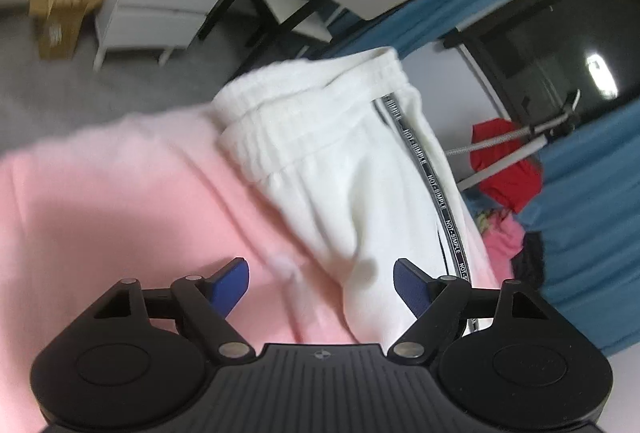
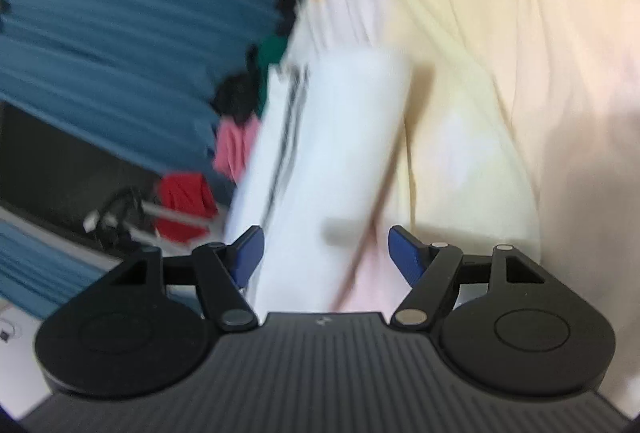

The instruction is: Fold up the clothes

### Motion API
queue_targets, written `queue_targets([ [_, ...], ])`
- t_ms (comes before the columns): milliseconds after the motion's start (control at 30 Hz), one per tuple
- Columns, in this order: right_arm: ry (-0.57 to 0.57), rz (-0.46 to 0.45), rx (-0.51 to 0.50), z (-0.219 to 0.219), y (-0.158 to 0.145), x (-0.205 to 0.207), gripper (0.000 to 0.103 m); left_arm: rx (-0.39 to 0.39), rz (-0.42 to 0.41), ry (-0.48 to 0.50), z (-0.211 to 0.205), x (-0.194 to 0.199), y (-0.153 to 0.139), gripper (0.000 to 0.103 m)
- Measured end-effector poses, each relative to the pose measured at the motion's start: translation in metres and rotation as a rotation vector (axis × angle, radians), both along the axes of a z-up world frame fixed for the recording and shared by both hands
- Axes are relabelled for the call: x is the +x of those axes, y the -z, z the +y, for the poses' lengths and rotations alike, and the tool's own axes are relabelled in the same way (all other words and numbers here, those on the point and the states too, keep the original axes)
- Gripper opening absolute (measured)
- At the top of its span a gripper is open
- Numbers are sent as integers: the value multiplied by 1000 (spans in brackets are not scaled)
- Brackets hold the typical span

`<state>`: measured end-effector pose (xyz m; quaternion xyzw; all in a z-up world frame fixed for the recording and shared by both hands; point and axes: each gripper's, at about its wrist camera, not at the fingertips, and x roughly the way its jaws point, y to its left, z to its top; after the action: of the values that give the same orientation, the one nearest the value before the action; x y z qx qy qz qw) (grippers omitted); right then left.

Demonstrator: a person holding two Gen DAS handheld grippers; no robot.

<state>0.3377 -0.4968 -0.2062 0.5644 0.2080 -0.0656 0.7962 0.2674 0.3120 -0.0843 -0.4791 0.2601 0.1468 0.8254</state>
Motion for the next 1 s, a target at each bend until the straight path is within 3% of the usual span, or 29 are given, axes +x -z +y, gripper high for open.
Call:
queue_targets([
  [67, -28, 11, -14, 4, -1, 16, 72, -35, -41, -1, 4, 6, 9, 80],
  [133, -29, 23, -45, 5, 2, 37, 72, -17, -54, -14, 6, 22, 15, 78],
  [267, -2, 35, -116, 6, 10, 78, 71, 15, -55, -47, 10, 58, 19, 54],
  [367, 96, -8, -130, 2, 14, 94, 68, 43, -40, -90, 12, 76, 18, 31],
  [400, 123, -6, -137, 1, 13, 98, 60, 58, -34, -106, 12, 80, 17, 20],
  [433, 129, -3, -158, 0, 9, 99, 54, 59, -49, -109, 13, 80, 14, 14],
  [467, 135, 1, -180, -1, 6, 100, 40, 59, -66, -110, 14, 78, 10, 12],
  [500, 140, 4, -201, -2, 3, 100, 25, 58, -83, -112, 15, 77, 7, 10],
  [533, 146, 7, -223, -2, -1, 101, 19, 68, -95, -107, 15, 73, 0, 9],
  [700, 146, -7, -286, 2, -30, 83, 15, 71, -173, -68, 17, 48, -41, 8],
  [767, 146, -18, -297, 5, -43, 64, 15, 110, -192, -38, 11, 31, -60, 8],
  [1000, 140, 29, -239, 8, -59, -30, 15, 123, -170, -15, 33, -79, -96, 8],
])
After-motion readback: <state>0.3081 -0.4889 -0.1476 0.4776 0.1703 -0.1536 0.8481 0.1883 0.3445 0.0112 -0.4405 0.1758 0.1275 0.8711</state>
